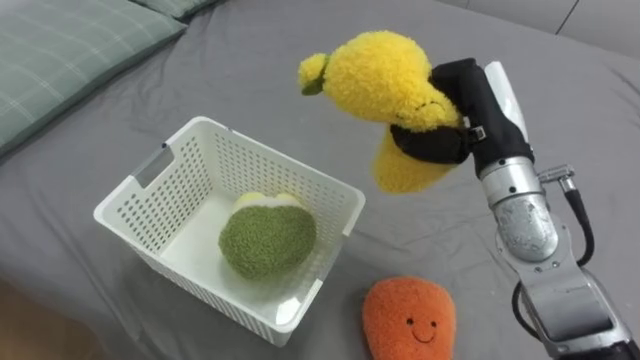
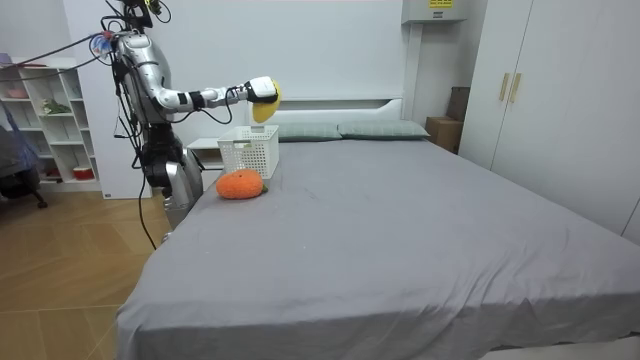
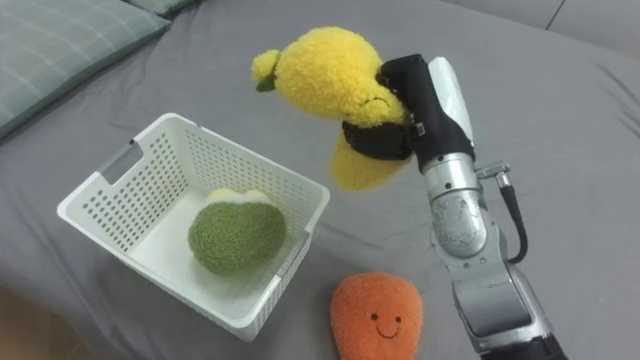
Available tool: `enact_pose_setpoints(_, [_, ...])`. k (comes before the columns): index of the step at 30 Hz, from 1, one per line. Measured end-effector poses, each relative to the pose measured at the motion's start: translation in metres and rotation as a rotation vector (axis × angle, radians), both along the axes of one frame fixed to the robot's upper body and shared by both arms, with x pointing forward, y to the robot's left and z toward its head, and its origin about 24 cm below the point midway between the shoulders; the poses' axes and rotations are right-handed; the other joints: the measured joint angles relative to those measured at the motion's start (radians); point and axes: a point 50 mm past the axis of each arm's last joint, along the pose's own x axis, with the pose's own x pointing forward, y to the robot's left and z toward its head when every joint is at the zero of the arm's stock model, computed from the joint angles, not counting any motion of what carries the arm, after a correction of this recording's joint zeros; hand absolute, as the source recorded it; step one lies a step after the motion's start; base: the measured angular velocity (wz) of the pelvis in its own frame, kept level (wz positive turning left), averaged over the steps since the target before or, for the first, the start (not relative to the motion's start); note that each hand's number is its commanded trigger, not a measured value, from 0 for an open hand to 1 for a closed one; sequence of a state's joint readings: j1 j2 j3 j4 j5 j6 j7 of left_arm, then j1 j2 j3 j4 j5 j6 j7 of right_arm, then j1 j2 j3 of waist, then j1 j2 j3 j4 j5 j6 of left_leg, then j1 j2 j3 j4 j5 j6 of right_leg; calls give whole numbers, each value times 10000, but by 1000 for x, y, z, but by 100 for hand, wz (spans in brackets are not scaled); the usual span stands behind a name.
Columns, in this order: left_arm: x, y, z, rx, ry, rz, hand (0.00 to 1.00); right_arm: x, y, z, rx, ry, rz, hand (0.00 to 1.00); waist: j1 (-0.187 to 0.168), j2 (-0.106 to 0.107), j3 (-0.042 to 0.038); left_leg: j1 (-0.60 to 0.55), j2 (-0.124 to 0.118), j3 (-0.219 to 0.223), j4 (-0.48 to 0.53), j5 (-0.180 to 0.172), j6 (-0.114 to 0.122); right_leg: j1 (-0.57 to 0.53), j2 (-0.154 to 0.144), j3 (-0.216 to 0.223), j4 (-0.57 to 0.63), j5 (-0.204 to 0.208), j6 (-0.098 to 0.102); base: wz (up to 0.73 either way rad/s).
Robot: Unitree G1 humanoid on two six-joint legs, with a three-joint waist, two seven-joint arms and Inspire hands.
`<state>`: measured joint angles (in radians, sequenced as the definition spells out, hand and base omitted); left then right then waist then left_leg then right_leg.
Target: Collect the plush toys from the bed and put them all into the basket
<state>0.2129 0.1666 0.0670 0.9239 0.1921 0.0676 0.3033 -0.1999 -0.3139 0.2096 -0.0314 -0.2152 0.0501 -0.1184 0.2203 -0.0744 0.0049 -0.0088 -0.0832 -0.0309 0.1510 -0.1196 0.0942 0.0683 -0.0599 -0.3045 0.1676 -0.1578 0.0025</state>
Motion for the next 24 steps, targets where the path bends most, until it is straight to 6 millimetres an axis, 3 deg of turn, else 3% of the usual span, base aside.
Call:
enact_pose_setpoints(6, [0, 0, 0, 203, 215, -464, 0, 1, 29, 9, -357, -125, 1315, 100, 348, 10, 9, -12, -4, -11, -8, -8, 4, -3, 21, 17, 2, 1, -1, 1])
enact_pose_setpoints(12, [3, -1, -1, 301, 354, -766, 0, 4, 60, 18, -401, -331, 2525, 100, 460, -89, 60, -121, -18, -124, -9, -12, 7, -16, -3, -136, -9, 0, 0, 6])
enact_pose_setpoints(18, [12, -3, 1, 345, 190, -871, 0, 3, 72, 10, -624, 302, 3022, 100, 716, -171, 52, -155, -49, -289, 62, -10, 9, -25, -64, -313, -17, 1, 1, 8])
enact_pose_setpoints(19, [12, -2, 1, 358, 225, -859, 0, 3, 73, 8, -693, 439, 3099, 94, 772, -173, 51, -164, -60, -312, 69, -10, 10, -23, -67, -338, -21, 1, 2, 5])
enact_pose_setpoints(20, [13, -2, 2, 365, 222, -862, 0, 2, 74, 8, -726, 501, 3125, 58, 785, -174, 50, -172, -72, -345, 77, -9, 11, -19, -71, -374, -25, 0, 3, 10])
enact_pose_setpoints(21, [13, -2, 2, 411, 241, -940, 0, 3, 73, 6, -778, 582, 3141, 53, 810, -170, 53, -189, -98, -418, 96, -7, 15, -8, -78, -452, -26, -5, 11, 14])
enact_pose_setpoints(22, [14, -2, 2, 505, 285, -1106, 0, 3, 73, 6, -904, 614, 3111, 22, 852, -168, 55, -201, -113, -453, 111, -7, 16, -7, -91, -489, -28, -12, 23, 13])
enact_pose_setpoints(24, [13, -2, 2, 573, 376, -1201, 0, 3, 72, 4, -961, 710, 3059, 5, 872, -169, 58, -232, -133, -511, 133, -8, 19, -6, -98, -547, -28, -19, 34, 9])
